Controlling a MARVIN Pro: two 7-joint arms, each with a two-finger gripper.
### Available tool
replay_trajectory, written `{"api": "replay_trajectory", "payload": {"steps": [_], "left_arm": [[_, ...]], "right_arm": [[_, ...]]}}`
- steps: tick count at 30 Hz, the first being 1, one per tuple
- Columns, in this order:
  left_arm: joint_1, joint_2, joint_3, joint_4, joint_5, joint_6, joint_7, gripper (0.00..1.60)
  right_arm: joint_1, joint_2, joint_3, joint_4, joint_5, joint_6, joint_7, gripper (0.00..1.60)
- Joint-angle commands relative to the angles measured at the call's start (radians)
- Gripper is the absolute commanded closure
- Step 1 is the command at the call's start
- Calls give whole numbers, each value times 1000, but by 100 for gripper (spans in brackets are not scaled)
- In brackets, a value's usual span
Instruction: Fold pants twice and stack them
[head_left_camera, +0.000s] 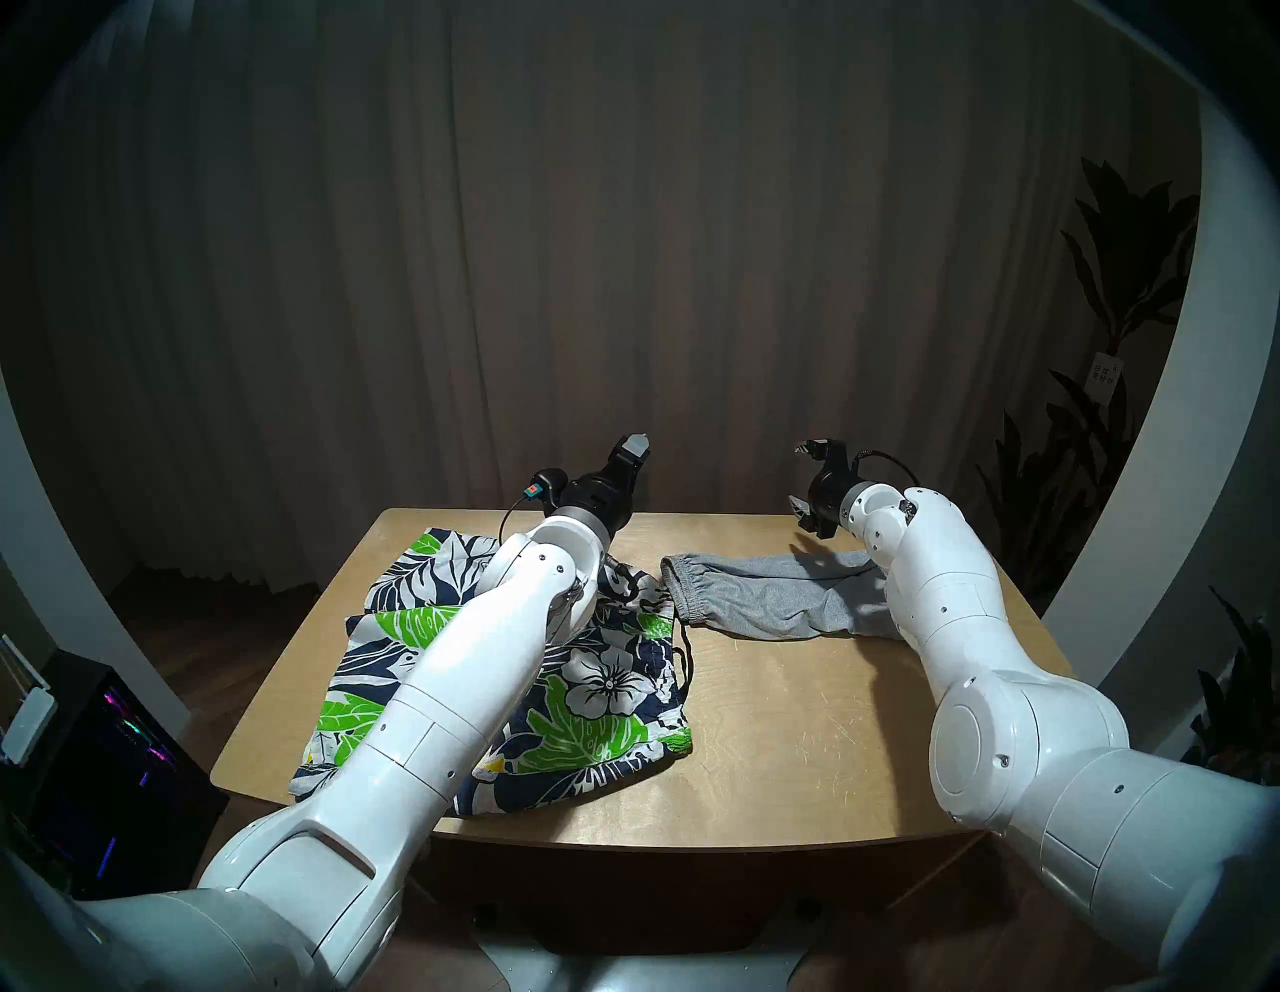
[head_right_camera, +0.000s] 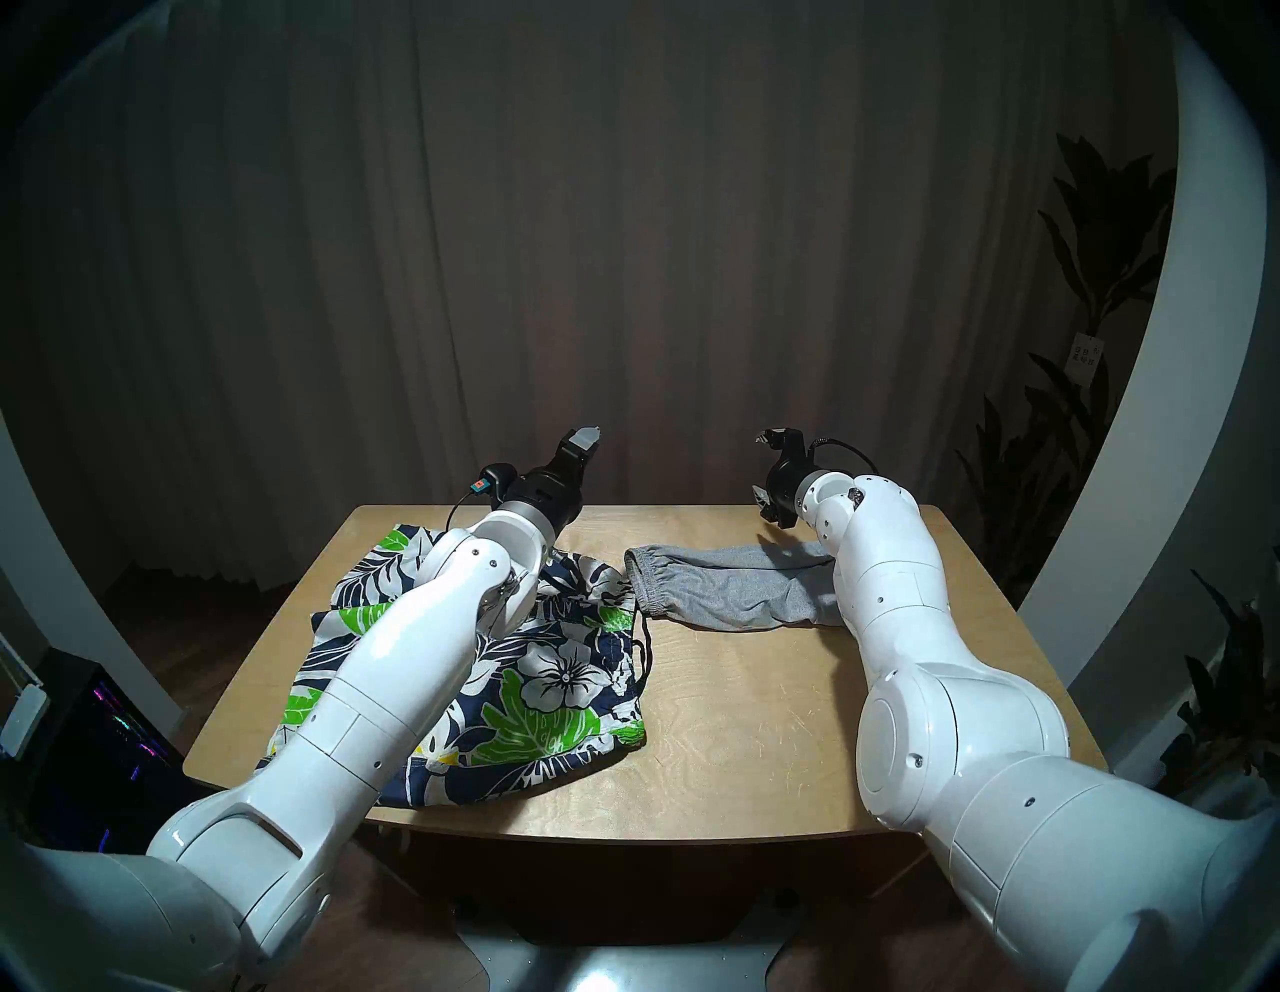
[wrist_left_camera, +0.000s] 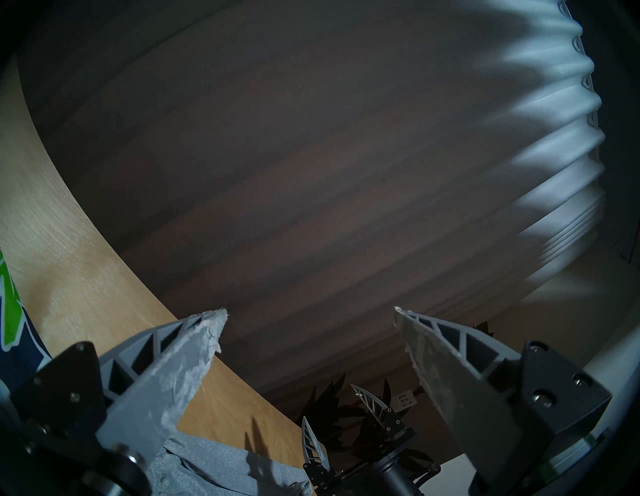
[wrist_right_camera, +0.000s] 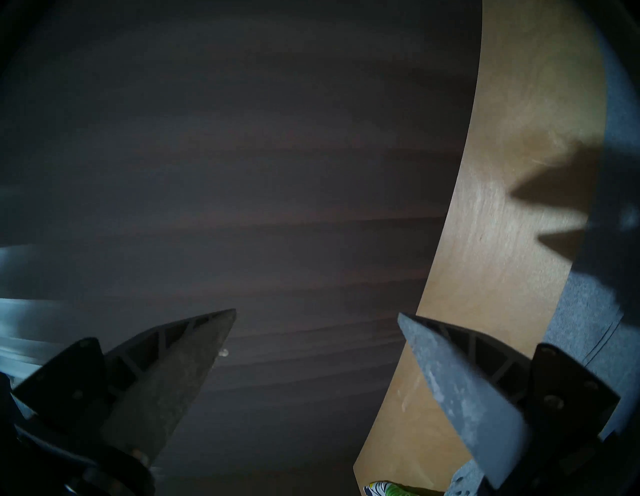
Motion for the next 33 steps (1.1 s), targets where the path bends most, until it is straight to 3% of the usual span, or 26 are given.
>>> {"api": "replay_trajectory", "payload": {"steps": [1,21,33], "left_arm": [[12,45,-37,-62,0,-11,-23,0],[86,115,-94,-135,0,-17,-37,0],[127,149,-120,-146,-1,-20,-33,0]], "right_arm": [[-27,-24,-9,-77,16,45,14,0],[-137,-37,-41,-256,38,130,18,0],[-254,-67,-38,-329,68,150,-11,0]]}}
